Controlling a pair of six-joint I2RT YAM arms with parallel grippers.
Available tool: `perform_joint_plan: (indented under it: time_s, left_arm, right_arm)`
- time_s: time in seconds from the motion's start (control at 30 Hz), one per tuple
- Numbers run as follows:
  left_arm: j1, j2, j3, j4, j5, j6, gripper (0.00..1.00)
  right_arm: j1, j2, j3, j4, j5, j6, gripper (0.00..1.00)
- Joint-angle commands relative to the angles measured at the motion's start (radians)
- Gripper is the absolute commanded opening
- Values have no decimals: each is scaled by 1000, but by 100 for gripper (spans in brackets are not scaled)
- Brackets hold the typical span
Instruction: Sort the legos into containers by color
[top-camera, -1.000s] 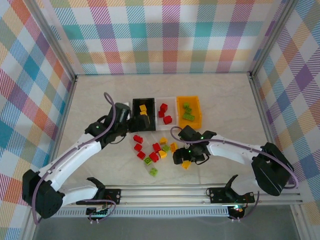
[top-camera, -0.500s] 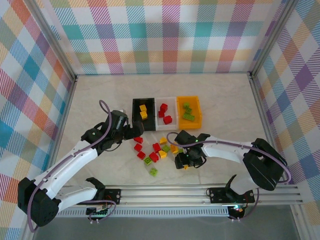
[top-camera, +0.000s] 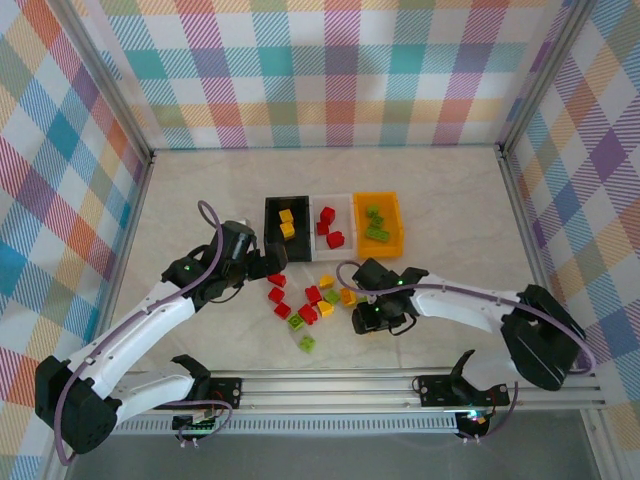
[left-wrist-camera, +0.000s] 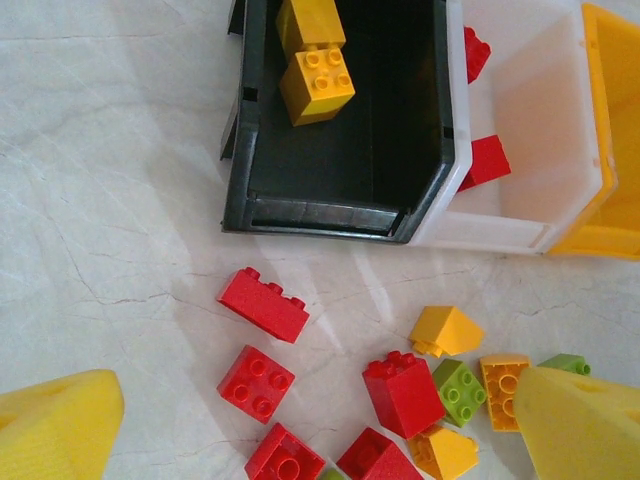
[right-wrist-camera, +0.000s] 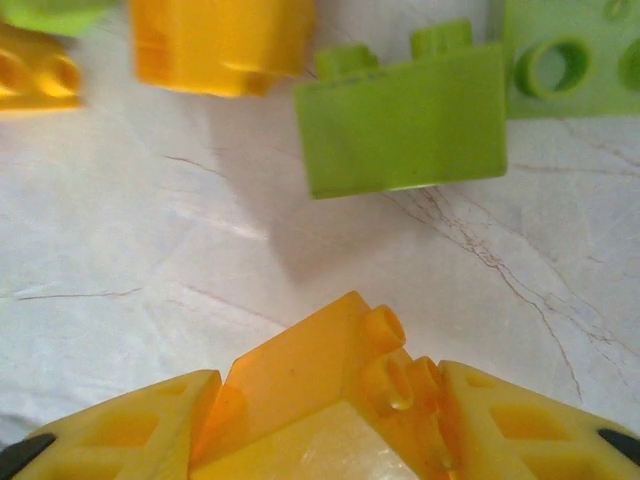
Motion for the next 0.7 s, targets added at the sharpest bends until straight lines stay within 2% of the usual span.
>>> perform_joint_plan:
  time_s: [0.0,0.1,0.2,0.4,0.67]
  left_arm:
    - [-5,-31,-25,-47,-28,-5,100]
    - [-5,-41,-33,-66,-34,2,100]
    - [-5,-68,-54,-80,-42,-1,100]
    - [-4,-146,-102,-96,-56,-20,100]
    - [-4,-190,-153,-103,-39,-27,100]
  right_arm:
    - [7,-59,51,-24,-29,-31,45]
    - [7,-42,145,-29,-25,-59,45]
    - [3,42,283,8,-26,-88,46]
    - [-30,328,630,37,-8,-118,46]
    - [-87,688,1041,-10,35,-67,47]
